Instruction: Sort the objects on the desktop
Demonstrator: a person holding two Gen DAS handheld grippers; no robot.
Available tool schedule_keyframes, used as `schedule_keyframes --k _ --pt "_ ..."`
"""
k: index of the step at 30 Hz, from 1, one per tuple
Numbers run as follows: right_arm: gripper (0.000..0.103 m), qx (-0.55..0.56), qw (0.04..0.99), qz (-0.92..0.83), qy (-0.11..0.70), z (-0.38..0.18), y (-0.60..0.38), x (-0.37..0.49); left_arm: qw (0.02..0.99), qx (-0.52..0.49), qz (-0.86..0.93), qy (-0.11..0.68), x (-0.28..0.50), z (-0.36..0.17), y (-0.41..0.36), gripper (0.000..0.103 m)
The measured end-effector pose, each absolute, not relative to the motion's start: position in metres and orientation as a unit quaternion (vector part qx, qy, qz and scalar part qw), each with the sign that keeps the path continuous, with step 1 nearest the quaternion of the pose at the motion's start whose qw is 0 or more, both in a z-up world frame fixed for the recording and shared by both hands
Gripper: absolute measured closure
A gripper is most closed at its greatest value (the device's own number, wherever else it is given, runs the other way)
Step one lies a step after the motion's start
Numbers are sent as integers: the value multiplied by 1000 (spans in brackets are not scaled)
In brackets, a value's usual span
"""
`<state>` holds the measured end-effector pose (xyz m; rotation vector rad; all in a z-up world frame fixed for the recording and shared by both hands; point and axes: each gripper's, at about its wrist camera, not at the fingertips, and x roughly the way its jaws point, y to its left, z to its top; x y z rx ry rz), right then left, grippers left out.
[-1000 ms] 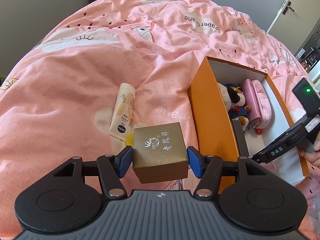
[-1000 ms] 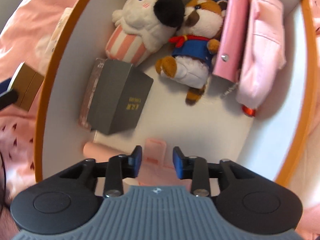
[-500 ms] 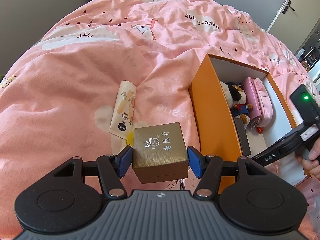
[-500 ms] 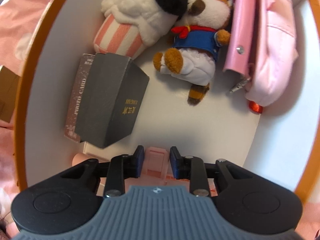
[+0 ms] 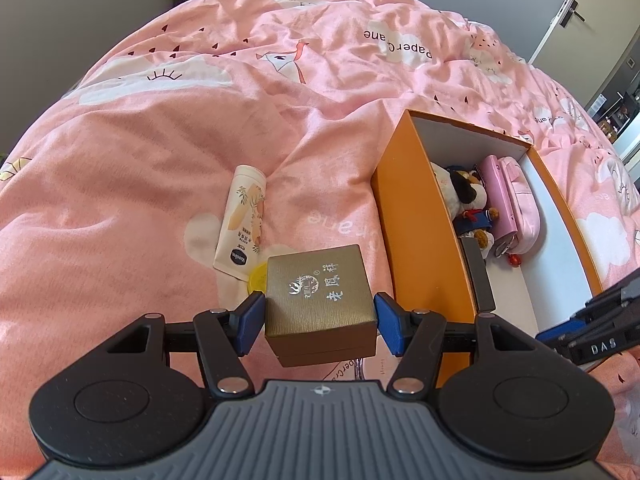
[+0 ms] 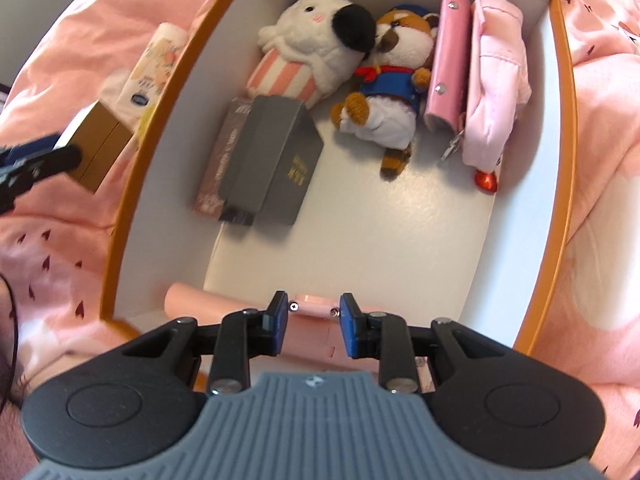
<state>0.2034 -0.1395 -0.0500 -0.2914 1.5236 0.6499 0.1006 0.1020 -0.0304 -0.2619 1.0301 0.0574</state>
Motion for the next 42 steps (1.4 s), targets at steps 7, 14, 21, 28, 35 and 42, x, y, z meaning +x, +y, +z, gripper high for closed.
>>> schedule_keyframes --k 7,14,21,28,35,42 --pt "73 -114 656 296 685 -66 -146 201 863 -123 19 489 101 -27 97 34" --pt "77 -111 635 308 700 -71 -146 196 864 -121 12 490 100 -24 93 34" --pt "77 -97 673 299 669 -52 -158 206 869 -128 -9 478 96 -10 87 34" --pt "77 -90 728 290 614 -41 -173 200 885 -108 -60 450 95 24 53 34" --pt "77 -60 758 294 579 -43 -189 189 882 -101 -116 445 117 25 3 34" --pt "77 -100 821 263 496 -42 -186 168 871 -67 -131 469 144 0 -44 34"
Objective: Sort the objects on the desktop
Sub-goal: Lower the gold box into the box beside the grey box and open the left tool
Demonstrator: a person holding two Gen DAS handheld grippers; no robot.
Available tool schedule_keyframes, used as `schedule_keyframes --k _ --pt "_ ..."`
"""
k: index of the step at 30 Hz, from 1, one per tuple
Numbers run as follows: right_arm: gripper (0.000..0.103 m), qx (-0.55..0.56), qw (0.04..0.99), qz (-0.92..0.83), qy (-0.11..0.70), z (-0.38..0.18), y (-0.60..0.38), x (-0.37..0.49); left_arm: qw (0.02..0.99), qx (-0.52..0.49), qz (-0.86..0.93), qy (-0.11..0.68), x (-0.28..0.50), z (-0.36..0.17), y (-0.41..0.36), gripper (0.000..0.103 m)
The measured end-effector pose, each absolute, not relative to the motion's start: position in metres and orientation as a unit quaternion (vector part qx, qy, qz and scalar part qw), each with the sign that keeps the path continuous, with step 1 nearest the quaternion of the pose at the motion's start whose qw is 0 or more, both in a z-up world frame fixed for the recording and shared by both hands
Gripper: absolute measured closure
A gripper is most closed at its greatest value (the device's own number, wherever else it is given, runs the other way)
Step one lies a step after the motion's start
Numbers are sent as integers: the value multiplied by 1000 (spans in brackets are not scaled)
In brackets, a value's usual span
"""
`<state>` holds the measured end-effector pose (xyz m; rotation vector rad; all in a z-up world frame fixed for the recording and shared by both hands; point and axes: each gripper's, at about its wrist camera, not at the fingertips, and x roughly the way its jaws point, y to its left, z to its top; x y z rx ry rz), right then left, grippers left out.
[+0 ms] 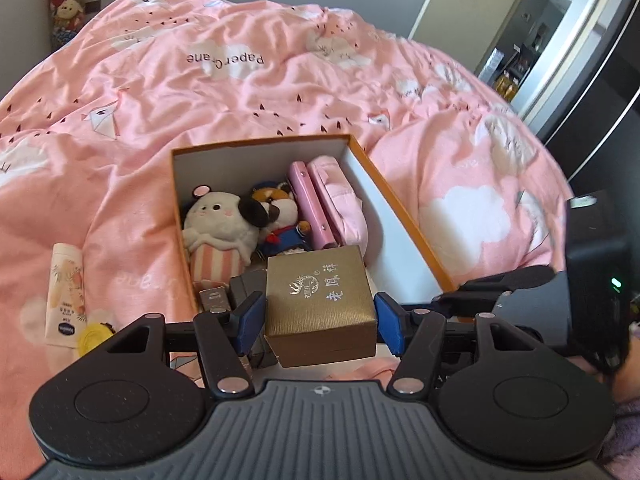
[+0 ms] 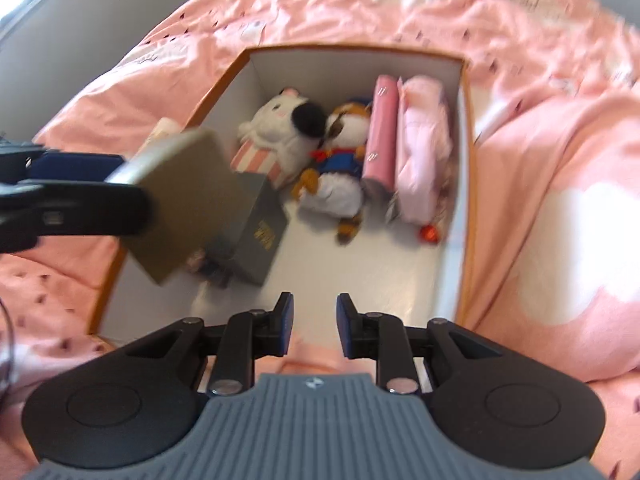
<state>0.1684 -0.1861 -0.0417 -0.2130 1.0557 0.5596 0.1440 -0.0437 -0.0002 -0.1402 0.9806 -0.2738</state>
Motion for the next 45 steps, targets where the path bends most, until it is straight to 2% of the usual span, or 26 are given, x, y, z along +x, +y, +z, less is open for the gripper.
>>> schedule_keyframes --k 8,12,14,26,29,45 --pt "72 -132 879 180 421 -58 -180 142 857 17 -136 496 163 -23 -85 34" --pt "72 -182 884 169 395 -67 -179 126 849 58 -125 510 173 -31 -102 34" --pt "68 -200 886 167 384 -69 -178 122 846 74 -120 515 177 -35 -109 34" --pt "64 -199 894 171 363 -69 -189 126 818 162 -88 545 192 -60 -139 34" --pt "60 -202 893 175 361 -70 -189 129 804 167 -86 563 197 -67 -142 34" --pt "58 -230 887 181 357 -71 -192 148 789 103 -70 602 216 -83 -136 34"
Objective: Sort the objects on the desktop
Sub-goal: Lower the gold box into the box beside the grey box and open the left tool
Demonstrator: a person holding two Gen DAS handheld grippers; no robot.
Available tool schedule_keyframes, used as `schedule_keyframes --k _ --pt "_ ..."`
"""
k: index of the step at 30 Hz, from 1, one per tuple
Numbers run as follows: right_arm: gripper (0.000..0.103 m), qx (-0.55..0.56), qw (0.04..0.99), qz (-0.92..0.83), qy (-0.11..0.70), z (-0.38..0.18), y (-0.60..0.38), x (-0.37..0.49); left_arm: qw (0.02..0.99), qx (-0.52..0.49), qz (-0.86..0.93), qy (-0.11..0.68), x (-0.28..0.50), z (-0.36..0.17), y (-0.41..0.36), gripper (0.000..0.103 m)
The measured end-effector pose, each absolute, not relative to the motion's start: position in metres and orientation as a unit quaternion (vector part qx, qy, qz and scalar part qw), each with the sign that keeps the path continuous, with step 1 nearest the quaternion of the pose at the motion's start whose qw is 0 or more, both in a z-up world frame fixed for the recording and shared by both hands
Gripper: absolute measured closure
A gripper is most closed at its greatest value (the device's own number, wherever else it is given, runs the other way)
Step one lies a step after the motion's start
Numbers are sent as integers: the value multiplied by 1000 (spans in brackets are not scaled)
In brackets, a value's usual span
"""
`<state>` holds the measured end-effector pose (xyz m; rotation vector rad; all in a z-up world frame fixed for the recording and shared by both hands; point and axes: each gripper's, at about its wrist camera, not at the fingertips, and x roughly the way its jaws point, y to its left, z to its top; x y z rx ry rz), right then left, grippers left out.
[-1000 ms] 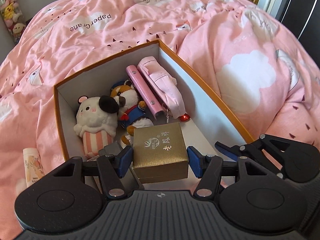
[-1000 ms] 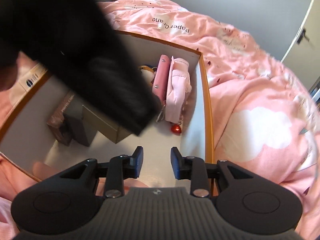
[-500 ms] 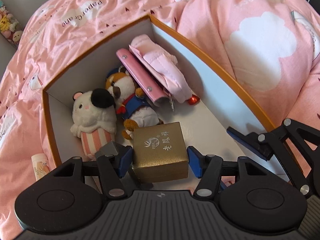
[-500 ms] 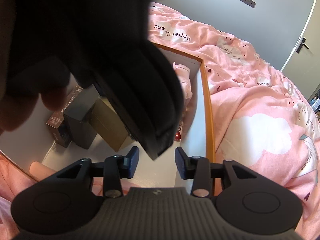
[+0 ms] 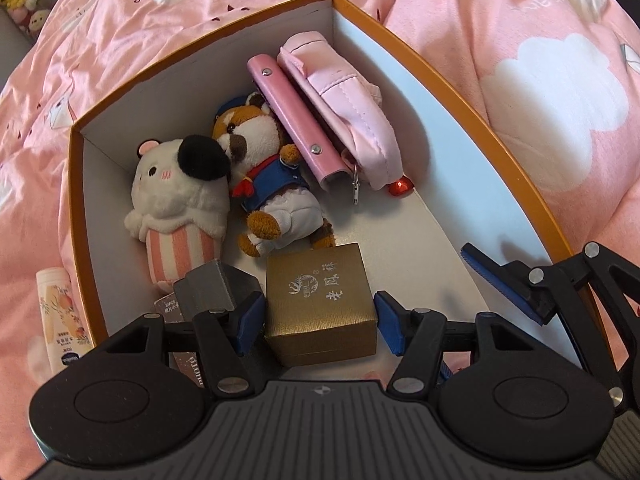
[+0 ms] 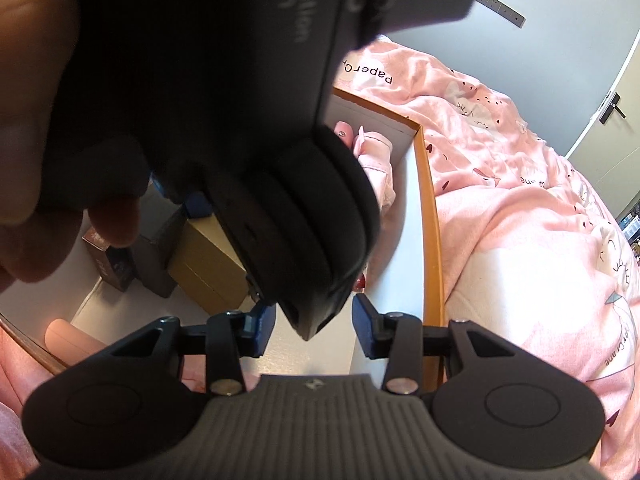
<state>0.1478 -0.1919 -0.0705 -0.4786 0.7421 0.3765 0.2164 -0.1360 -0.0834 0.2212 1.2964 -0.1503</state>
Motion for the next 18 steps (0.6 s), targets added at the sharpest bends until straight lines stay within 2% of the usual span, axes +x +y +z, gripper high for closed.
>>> schedule_keyframes --k 8,18 --pt "58 -233 886 179 358 -69 -197 150 804 59 -81 586 215 -76 -122 33" --pt "55 -227 879 198 370 -60 -211 159 843 -20 -117 525 201 -32 -90 33"
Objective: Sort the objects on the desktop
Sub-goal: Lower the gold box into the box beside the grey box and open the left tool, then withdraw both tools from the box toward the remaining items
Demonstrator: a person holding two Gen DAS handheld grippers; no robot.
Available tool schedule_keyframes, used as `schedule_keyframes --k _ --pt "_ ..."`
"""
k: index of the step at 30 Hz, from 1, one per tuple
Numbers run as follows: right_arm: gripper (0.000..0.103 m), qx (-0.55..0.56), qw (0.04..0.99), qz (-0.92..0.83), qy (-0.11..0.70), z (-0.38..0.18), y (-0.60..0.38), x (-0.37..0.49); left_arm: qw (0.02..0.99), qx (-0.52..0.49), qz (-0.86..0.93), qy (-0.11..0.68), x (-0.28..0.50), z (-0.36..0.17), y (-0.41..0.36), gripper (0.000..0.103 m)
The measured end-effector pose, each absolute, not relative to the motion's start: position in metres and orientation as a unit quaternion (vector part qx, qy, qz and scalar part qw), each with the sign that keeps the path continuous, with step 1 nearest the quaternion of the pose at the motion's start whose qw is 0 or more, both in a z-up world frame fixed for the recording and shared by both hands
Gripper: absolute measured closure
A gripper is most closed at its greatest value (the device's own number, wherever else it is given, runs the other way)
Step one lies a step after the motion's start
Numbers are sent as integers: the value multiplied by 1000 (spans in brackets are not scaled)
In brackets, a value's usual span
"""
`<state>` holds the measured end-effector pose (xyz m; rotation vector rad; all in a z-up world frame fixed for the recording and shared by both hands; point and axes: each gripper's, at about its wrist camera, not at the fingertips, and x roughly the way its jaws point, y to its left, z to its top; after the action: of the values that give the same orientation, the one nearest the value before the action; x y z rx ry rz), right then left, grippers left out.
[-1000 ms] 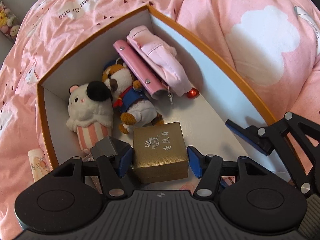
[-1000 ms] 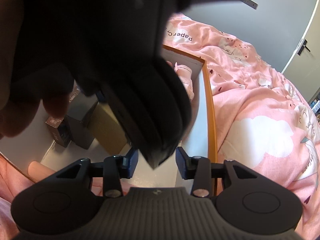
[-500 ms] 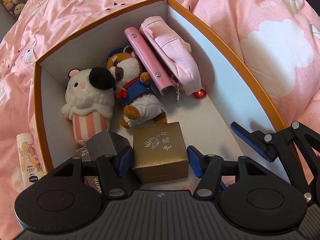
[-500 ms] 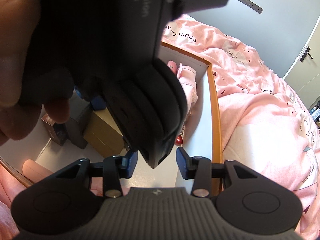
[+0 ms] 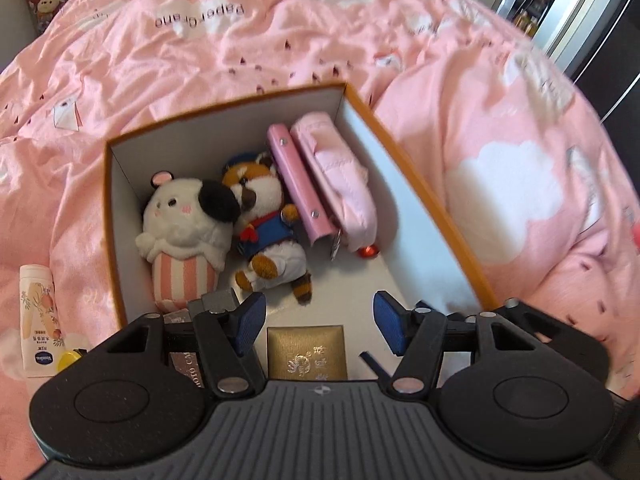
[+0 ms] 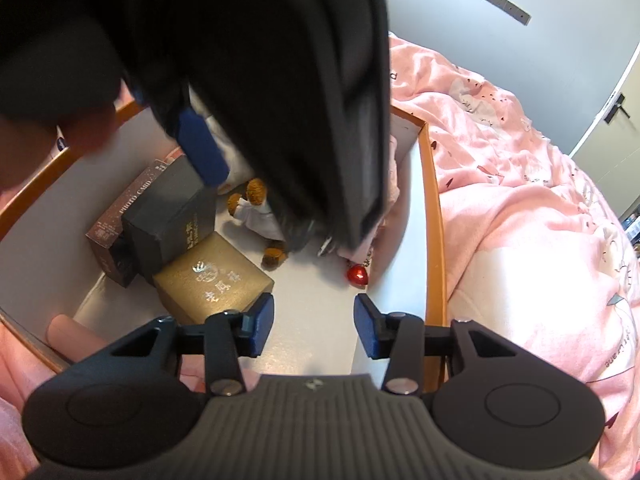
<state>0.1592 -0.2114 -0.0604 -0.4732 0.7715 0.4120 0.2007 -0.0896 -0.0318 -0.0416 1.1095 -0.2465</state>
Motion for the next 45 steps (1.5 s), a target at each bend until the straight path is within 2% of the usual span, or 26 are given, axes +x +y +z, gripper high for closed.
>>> schedule_keyframes --k 11,17,28,32,37,45 --pt "51 -158 842 290 428 -33 -244 195 886 -91 -69 449 162 9 -9 33" --pt "52 -145 806 329 470 -47 -193 165 883 -120 -33 452 145 -3 29 33" --pt "53 -172 735 340 561 -75 -149 186 876 -175 -9 449 127 -23 79 33" --pt "54 -204 728 334 563 -84 -140 188 873 -193 -2 448 125 -28 93 33" --pt "69 -236 734 338 540 -80 -136 196 868 -203 3 452 125 -36 104 33" --pt "69 -291 725 375 498 -83 -127 199 864 -197 13 464 126 -44 111 33"
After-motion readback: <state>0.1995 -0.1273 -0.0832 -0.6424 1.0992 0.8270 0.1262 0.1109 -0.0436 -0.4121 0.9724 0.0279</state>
